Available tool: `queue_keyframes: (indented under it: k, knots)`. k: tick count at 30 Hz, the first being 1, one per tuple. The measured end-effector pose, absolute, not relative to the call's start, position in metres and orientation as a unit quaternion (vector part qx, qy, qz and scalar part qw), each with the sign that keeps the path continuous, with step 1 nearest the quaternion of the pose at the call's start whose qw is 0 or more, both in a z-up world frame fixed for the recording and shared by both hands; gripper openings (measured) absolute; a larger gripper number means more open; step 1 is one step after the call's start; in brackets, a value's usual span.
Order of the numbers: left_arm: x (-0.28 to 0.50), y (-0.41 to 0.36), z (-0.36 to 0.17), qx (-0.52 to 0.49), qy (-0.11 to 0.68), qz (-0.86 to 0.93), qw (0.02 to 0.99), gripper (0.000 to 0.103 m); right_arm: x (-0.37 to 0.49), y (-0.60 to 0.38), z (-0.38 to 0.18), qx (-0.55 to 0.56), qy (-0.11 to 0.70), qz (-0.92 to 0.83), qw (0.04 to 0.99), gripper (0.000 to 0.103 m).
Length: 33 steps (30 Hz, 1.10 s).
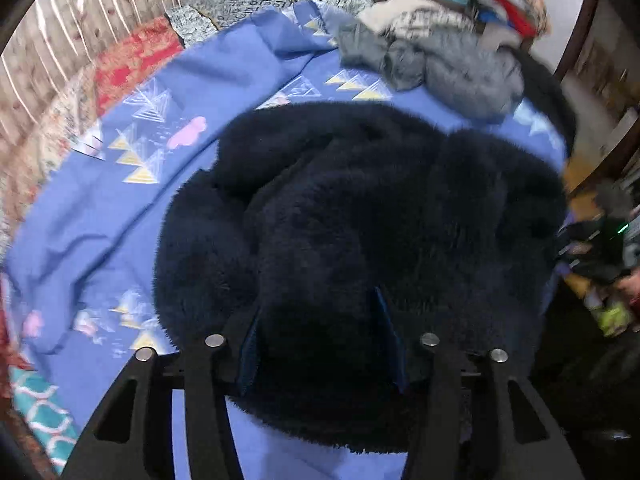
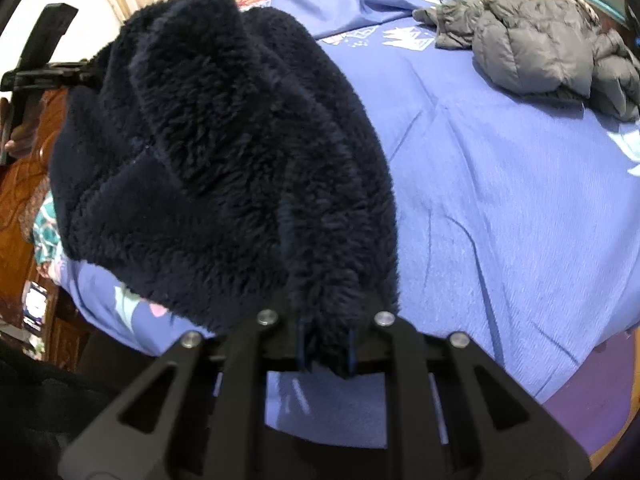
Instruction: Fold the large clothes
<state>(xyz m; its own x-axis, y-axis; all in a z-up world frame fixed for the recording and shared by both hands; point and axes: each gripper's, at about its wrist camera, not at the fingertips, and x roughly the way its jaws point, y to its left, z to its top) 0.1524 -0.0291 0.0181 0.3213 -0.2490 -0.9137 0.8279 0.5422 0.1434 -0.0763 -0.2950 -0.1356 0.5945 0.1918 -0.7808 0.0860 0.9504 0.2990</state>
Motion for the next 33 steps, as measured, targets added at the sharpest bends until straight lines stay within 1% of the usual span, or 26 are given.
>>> queue_keyframes:
  k: [2,3,5,8,10,15,17,21,23,26,28,30,33]
  knots:
    - [0.141,-0.021,0.02,0.307,0.445,-0.346,0.767,0.042,-0.077,-0.294,-0.123,0.142,0.432,0.021,0.89,0.014]
    - [0.136,-0.015,0.025,0.292,0.439,-0.34,0.778,0.037,-0.079,-0.292,-0.113,0.135,0.417,0.016,0.899,0.014]
    - [0.125,0.006,0.044,0.249,0.417,-0.328,0.81,0.035,-0.08,-0.292,-0.087,0.12,0.381,0.007,0.917,0.013]
    - [0.102,0.041,0.079,0.174,0.382,-0.32,0.85,0.034,-0.077,-0.289,-0.031,0.097,0.312,0.01,0.945,0.012]
    - [0.083,0.062,0.104,0.145,0.348,-0.312,0.872,0.034,-0.075,-0.282,0.014,0.069,0.258,0.015,0.963,0.011]
    - [0.029,0.114,0.199,0.068,0.238,-0.289,0.925,0.033,-0.085,-0.263,0.143,0.014,0.101,0.039,0.994,0.011]
    - [0.004,0.13,0.239,0.053,0.186,-0.271,0.943,0.033,-0.096,-0.254,0.202,-0.004,0.039,0.052,0.998,0.011]
    - [-0.042,0.152,0.314,0.036,0.092,-0.234,0.967,0.033,-0.119,-0.234,0.293,-0.048,-0.054,0.052,0.996,0.011]
    - [-0.06,0.153,0.348,0.041,0.056,-0.207,0.976,0.033,-0.128,-0.227,0.328,-0.059,-0.085,0.053,0.993,0.011]
    - [-0.072,0.151,0.382,0.05,0.033,-0.173,0.983,0.033,-0.137,-0.219,0.371,-0.071,-0.113,0.049,0.99,0.011]
    - [-0.071,0.149,0.394,0.061,0.027,-0.156,0.985,0.033,-0.133,-0.215,0.388,-0.071,-0.113,0.051,0.99,0.011]
    - [-0.056,0.143,0.399,0.067,0.035,-0.142,0.987,0.033,-0.119,-0.214,0.394,-0.064,-0.092,0.058,0.992,0.011]
    - [-0.022,0.135,0.394,0.083,0.059,-0.12,0.988,0.033,-0.085,-0.211,0.385,-0.058,-0.051,0.059,0.995,0.011]
